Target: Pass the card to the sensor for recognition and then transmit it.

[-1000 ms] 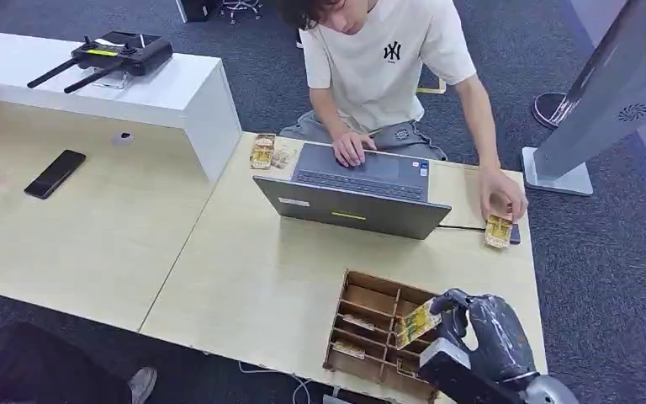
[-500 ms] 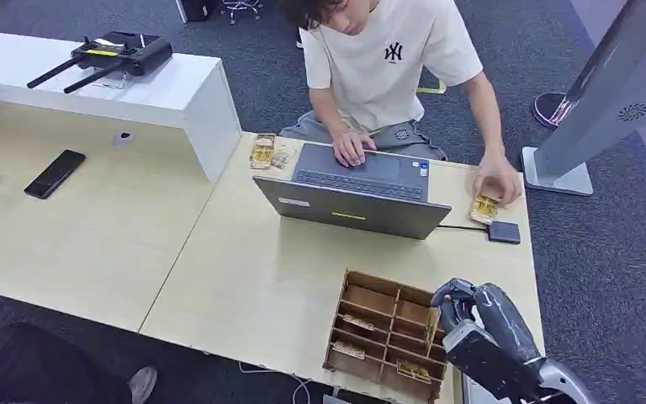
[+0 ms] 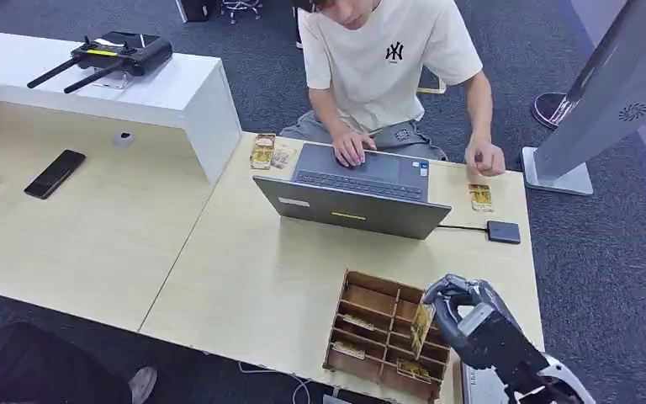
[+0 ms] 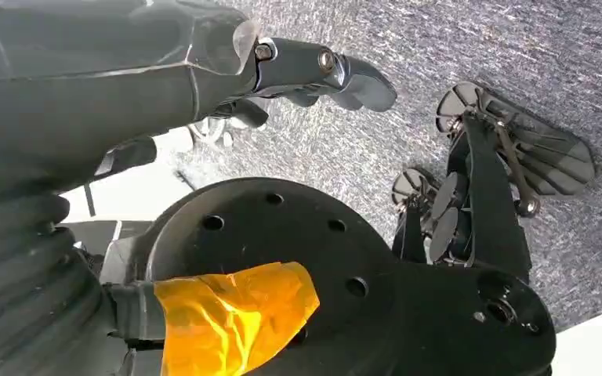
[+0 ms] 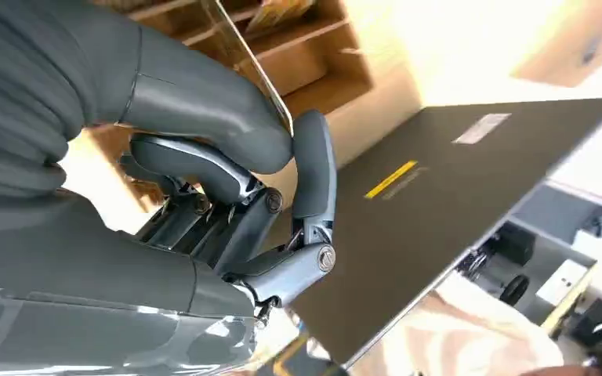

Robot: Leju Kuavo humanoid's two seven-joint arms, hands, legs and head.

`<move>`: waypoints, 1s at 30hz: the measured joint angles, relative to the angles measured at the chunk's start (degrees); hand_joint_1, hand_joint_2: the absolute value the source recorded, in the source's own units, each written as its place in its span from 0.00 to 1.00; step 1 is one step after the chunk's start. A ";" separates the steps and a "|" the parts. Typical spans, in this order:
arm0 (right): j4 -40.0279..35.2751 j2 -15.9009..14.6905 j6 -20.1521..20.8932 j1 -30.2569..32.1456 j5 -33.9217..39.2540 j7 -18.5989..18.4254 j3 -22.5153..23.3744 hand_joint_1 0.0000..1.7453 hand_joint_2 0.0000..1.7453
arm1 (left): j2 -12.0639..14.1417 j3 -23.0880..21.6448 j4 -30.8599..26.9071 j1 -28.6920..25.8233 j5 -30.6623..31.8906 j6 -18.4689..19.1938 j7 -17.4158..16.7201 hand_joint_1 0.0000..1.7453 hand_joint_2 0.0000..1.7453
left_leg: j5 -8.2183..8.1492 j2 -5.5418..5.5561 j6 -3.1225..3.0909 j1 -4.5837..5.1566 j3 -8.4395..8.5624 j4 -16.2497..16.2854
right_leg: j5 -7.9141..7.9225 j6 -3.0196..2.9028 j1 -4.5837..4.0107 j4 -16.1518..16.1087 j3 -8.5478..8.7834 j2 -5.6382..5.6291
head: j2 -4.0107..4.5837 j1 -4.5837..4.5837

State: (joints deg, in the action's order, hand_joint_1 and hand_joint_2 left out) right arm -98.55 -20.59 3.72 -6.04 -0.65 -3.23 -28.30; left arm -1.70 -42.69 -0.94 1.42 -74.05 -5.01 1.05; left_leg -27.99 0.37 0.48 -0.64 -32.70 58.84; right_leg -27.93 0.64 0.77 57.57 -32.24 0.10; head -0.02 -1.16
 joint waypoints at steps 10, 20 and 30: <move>5.50 2.03 3.60 -6.26 14.89 1.75 -0.26 1.00 1.00 | 0.31 -1.20 0.00 0.01 -0.76 0.26 0.15 0.00 1.00 | 0.01 0.00 0.00 0.00 0.00 0.00 | 0.01 0.00 0.00 0.01 0.01 0.00 | 0.00 0.02; 10.95 4.39 6.27 -13.03 27.51 4.83 -0.90 1.00 1.00 | 0.31 -2.42 0.00 0.03 -0.94 0.85 0.20 0.00 1.00 | 0.03 0.00 0.02 0.00 0.01 0.00 | 0.01 0.00 0.00 0.02 0.01 0.00 | 0.00 0.00; 14.51 7.32 7.73 -19.64 32.69 6.80 -1.57 1.00 1.00 | 0.31 -3.23 0.00 0.10 -0.85 1.20 0.74 0.00 1.00 | 0.05 0.02 0.02 0.00 0.01 0.00 | 0.02 -0.01 0.00 0.03 0.01 0.01 | 0.00 0.02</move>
State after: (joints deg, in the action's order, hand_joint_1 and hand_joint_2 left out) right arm -84.04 -13.27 11.45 -25.68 32.04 3.56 -29.88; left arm -1.40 -45.92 -0.94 1.52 -74.90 -3.80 1.79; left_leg -27.95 0.40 0.50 -0.64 -32.69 58.85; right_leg -27.91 0.63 0.76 57.60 -32.23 0.11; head -0.02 -1.14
